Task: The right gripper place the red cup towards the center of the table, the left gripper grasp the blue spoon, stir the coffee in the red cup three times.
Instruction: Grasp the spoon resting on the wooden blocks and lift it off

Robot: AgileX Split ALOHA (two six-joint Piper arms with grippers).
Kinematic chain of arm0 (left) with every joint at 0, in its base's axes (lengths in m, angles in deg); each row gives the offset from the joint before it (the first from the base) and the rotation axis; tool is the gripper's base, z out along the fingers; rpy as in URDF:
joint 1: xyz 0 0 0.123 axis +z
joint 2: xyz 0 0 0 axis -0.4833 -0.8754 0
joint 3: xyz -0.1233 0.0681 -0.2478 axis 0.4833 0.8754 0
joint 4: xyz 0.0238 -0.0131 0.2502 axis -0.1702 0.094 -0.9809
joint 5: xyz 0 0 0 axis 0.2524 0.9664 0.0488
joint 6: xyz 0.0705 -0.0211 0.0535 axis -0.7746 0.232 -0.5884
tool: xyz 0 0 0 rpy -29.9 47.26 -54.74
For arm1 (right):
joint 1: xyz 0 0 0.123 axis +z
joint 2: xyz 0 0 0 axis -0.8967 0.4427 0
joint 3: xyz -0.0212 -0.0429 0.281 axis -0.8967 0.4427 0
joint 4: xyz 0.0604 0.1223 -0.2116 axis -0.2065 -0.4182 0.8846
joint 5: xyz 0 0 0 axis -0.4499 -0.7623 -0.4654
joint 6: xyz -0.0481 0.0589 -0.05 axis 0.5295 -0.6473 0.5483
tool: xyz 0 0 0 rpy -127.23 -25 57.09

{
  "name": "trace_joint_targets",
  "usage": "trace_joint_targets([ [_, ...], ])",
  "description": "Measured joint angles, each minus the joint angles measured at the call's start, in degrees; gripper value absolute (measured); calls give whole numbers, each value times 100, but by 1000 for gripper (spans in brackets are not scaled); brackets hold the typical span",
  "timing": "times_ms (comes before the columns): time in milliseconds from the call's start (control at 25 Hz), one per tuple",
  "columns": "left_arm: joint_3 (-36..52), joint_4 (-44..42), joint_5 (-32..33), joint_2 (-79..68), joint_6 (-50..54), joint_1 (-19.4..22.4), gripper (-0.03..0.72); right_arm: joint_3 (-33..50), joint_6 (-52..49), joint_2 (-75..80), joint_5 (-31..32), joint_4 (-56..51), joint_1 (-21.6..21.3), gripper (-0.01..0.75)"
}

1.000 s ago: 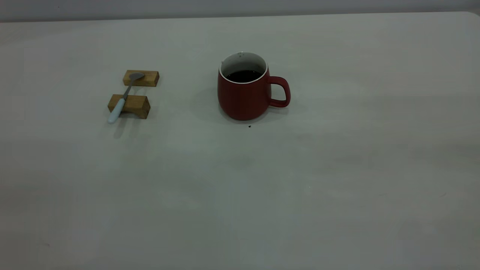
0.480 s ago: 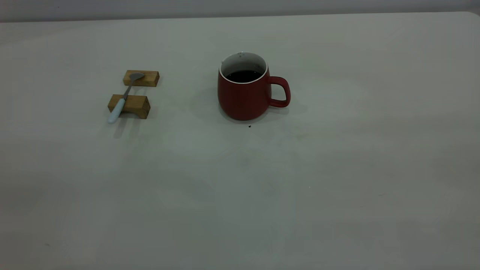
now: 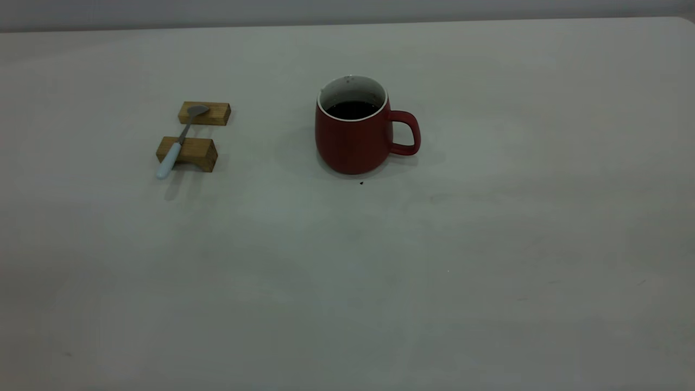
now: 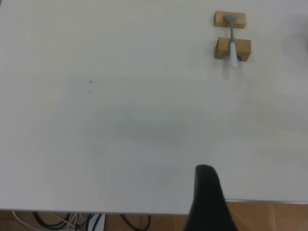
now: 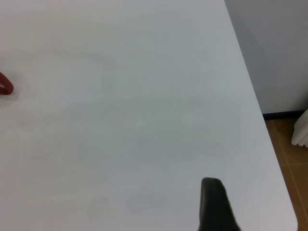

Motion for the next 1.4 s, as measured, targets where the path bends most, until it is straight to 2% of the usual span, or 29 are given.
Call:
trace_joint_targets([
  [1040, -24, -135, -59, -53, 18, 0, 585, 0, 0, 0, 0, 0, 0, 492],
  [1200, -161, -388, -534, -791, 343, 0, 585, 0, 0, 0, 4, 0, 0, 492],
  [1400, -404, -563, -957, -2723, 498, 0, 585, 0, 0, 0, 4, 0, 0, 492],
])
